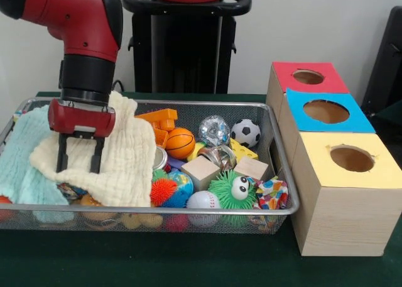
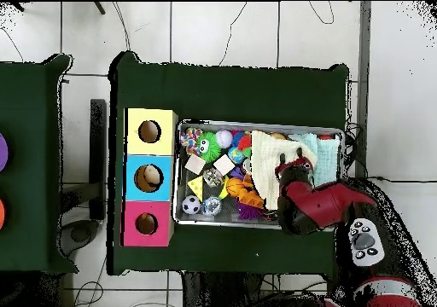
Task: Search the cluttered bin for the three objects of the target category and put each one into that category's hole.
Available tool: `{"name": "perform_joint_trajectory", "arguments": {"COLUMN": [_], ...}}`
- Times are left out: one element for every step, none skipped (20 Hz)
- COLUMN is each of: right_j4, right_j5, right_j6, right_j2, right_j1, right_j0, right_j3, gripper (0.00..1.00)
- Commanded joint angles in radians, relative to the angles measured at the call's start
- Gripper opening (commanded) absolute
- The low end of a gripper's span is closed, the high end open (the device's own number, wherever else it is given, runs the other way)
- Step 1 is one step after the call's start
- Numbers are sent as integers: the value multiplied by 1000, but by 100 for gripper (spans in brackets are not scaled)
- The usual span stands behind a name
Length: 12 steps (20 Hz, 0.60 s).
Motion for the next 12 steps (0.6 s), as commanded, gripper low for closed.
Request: {"name": "perform_joint_trajectory", "arguments": {"right_j4": [-23, -19, -16, -11, -6, -6, -5, -5, -4, -4, -3, -2], "right_j5": [207, 210, 213, 218, 222, 224, 225, 224, 224, 224, 225, 228], "right_j6": [-27, -26, -26, -24, -22, -22, -22, -22, -21, -21, -21, -22], "right_j2": [96, 98, 100, 98, 97, 98, 99, 98, 99, 99, 99, 100], "right_j1": [192, 191, 191, 190, 190, 189, 188, 188, 187, 186, 185, 184], "right_j0": [-39, -41, -43, -41, -41, -42, -43, -42, -42, -42, -42, -41], "right_j3": [-55, -53, -50, -49, -47, -45, -43, -43, -40, -39, -37, -36], "gripper": [0, 0, 0, 0, 0, 0, 0, 0, 0, 0, 0, 0]}}
